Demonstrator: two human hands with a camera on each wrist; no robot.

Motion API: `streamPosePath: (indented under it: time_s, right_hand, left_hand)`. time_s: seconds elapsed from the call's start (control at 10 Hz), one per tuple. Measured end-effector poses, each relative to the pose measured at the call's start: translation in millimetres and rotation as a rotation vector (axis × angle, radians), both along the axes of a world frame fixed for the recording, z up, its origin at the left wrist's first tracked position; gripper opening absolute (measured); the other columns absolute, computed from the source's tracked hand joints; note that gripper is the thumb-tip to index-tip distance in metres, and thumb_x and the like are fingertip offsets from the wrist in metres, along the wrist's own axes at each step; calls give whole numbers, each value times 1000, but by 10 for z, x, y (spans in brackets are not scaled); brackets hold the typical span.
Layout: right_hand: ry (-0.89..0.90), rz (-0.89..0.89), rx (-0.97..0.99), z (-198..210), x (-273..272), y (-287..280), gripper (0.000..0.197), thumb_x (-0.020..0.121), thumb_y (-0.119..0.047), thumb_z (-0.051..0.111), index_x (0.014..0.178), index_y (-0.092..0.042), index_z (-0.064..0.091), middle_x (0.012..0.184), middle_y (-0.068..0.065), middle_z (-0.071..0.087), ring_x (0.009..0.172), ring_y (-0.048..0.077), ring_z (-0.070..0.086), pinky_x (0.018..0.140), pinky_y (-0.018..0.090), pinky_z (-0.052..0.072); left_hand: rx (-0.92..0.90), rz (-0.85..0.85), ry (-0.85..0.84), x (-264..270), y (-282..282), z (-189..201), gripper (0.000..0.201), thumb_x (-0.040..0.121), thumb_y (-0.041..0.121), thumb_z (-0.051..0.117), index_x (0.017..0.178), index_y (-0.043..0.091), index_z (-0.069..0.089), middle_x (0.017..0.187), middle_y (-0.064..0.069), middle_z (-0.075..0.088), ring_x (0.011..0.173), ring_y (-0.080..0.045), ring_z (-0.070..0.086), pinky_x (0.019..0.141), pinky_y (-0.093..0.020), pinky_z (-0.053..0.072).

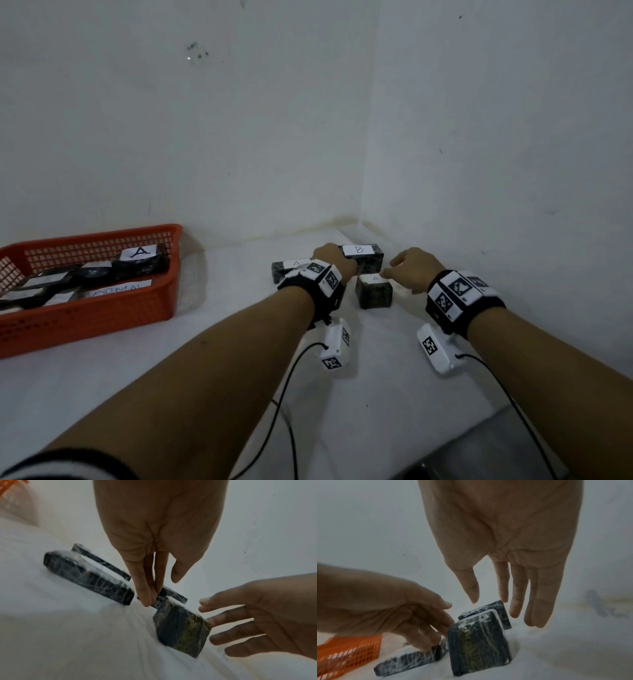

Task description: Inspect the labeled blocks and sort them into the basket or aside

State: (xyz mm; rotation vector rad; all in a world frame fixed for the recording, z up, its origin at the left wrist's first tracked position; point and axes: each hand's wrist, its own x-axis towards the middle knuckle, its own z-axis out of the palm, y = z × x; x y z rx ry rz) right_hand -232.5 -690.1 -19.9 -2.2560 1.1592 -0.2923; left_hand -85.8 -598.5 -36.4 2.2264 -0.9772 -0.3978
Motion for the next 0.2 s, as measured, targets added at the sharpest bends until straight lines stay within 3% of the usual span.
streamPosePath:
  time_s: [0.1, 0.2]
  right_hand:
    - [41, 43, -103, 87, -19, 158, 46, 93, -34, 73, 127, -2, 67, 128, 17, 69, 119, 32, 64, 93, 34, 51]
    - [25, 84, -146, 168, -29, 366, 47, 94, -34, 71, 133, -10, 62, 132, 13, 68, 121, 30, 63, 89, 28, 46]
  left_hand:
    - [31, -37, -105, 22, 226, 218, 28, 93, 24, 62, 79, 1, 69, 76, -12, 68, 68, -28, 66, 59, -32, 55]
    - [-28, -87, -149, 59, 480, 392, 33, 95, 28, 63, 68, 9, 61, 68, -8, 60, 62, -22, 53, 57, -26, 44]
